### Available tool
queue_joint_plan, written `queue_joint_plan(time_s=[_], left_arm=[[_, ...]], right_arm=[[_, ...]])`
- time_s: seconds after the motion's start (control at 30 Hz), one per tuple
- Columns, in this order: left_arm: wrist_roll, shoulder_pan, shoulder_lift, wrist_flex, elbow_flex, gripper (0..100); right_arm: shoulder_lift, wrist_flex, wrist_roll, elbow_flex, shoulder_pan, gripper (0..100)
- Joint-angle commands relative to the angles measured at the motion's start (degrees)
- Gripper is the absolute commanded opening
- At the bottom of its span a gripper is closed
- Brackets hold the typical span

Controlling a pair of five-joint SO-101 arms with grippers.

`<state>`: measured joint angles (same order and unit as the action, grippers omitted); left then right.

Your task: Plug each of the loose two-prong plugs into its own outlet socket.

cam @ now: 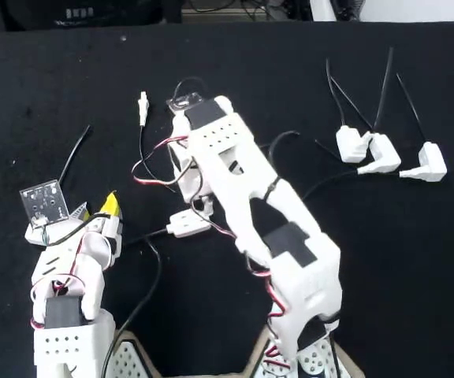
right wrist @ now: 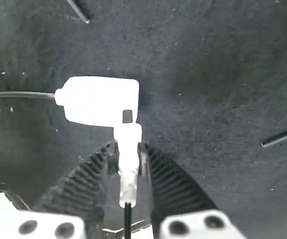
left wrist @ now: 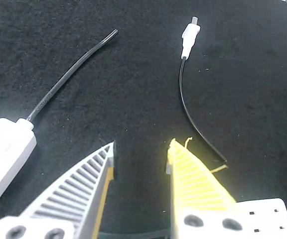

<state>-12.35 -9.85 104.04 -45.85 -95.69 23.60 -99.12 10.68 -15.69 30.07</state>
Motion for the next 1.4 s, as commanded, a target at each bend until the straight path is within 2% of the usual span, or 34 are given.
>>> queue_joint_plan(time_s=[0.0,0.5,1.2,1.37], left_arm=[[-0.3,0.0,0.4,0.0,0.5,18],[-0.2,-0.4,0.4,0.1,0.5,18],[-0.2,-0.6,0.4,0.1,0.5,18],[-0.2,-0.6,0.4,0.1,0.5,18]], right_arm=[[1.2,-2.0,0.9,-3.2,-0.7,1.1],[2.0,-1.9,1.0,-3.2,3.3,1.1],[8.6,-1.8,-1.2,-4.8,1.3,1.1],[8.7,-1.9,-1.1,-4.7,-1.4,1.1]])
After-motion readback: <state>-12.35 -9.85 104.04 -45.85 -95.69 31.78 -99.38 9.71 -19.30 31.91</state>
